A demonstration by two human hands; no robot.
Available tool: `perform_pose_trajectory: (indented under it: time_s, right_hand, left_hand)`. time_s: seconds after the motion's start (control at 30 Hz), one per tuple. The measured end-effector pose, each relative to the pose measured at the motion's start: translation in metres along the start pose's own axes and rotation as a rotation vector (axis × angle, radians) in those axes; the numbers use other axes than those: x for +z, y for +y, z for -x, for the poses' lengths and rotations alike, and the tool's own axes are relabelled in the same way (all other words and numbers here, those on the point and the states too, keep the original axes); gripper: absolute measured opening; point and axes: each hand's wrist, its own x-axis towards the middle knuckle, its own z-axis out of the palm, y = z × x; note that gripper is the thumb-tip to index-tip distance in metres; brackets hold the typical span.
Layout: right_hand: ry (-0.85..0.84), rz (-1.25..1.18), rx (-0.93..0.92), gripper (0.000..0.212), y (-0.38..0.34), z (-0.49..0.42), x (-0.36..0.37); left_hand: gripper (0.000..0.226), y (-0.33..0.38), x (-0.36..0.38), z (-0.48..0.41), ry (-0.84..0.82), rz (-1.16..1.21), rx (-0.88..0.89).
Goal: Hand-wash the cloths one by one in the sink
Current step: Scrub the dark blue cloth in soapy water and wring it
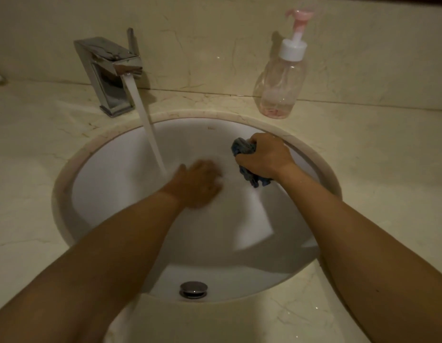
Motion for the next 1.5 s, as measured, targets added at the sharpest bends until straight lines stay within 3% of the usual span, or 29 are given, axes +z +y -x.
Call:
perform_pose_trajectory:
  time_s: [0.07,0.13,0.23,0.33,0.43,0.57,0.67,0.77,0.9,0.97,1.03,1.1,1.17,1.27,1.4,1.5]
  right_hand:
    - [-0.007,-0.004,0.006,0.022,-0.001,0.001,-0.001]
    - [-0.003,0.002,0.012,0.024,-0.001,0.001,-0.001]
    - [0.001,0.025,0.016,0.023,0.001,0.0,-0.001]
    - [0.007,0.005,0.032,0.023,0.002,-0.002,0.0]
    - [0.028,0.008,0.03,0.022,0.004,-0.003,0.001]
    - [0.045,0.006,0.028,0.03,0.007,-0.008,0.004]
    - [0.034,0.022,-0.001,0.03,0.007,-0.009,0.005]
    - [0.008,0.013,-0.018,0.03,0.006,-0.007,0.005]
    - [-0.016,0.016,-0.014,0.029,0.003,-0.002,0.001]
    - [-0.034,0.041,-0.017,0.026,0.002,0.001,0.0]
    - [-0.035,0.05,-0.021,0.023,0.002,0.001,0.0]
    - [-0.024,0.056,-0.014,0.022,0.003,0.0,-0.001]
    - [-0.008,0.053,-0.002,0.022,0.004,-0.001,0.0]
    - [0.028,0.058,0.014,0.023,0.006,-0.003,0.0]
    - [0.037,0.05,-0.004,0.027,0.006,-0.004,0.0]
    - [0.016,0.062,-0.049,0.025,0.005,-0.004,0.001]
  left_hand:
    - [0.039,-0.028,-0.006,0.007,0.077,-0.021,-0.231]
    - [0.027,-0.045,-0.011,0.013,0.017,0.05,-0.432]
    - [0.028,-0.039,-0.02,0.01,-0.077,0.088,-0.471]
    - [0.041,-0.008,-0.025,0.002,0.029,0.069,-0.361]
    - [0.056,0.024,-0.02,-0.005,0.075,0.083,-0.059]
    - [0.076,0.057,-0.012,-0.002,-0.071,0.103,0.247]
    - [0.089,0.06,-0.004,0.003,-0.156,0.146,0.32]
    - [0.087,0.028,0.0,0.002,-0.136,0.043,0.172]
    - [0.046,-0.041,0.003,0.008,0.058,0.035,-0.099]
    - [0.033,-0.057,0.001,0.01,-0.011,0.05,-0.255]
    - [0.036,-0.05,-0.006,0.011,-0.117,-0.007,-0.349]
    - [0.037,-0.038,-0.011,0.006,-0.026,0.075,-0.422]
    - [0.044,-0.022,-0.017,0.004,0.061,0.16,-0.346]
    - [0.061,0.019,-0.015,0.001,0.119,0.098,-0.057]
    - [0.077,0.062,-0.002,0.001,0.011,0.036,0.338]
    - [0.077,0.06,0.012,-0.002,-0.081,0.05,0.35]
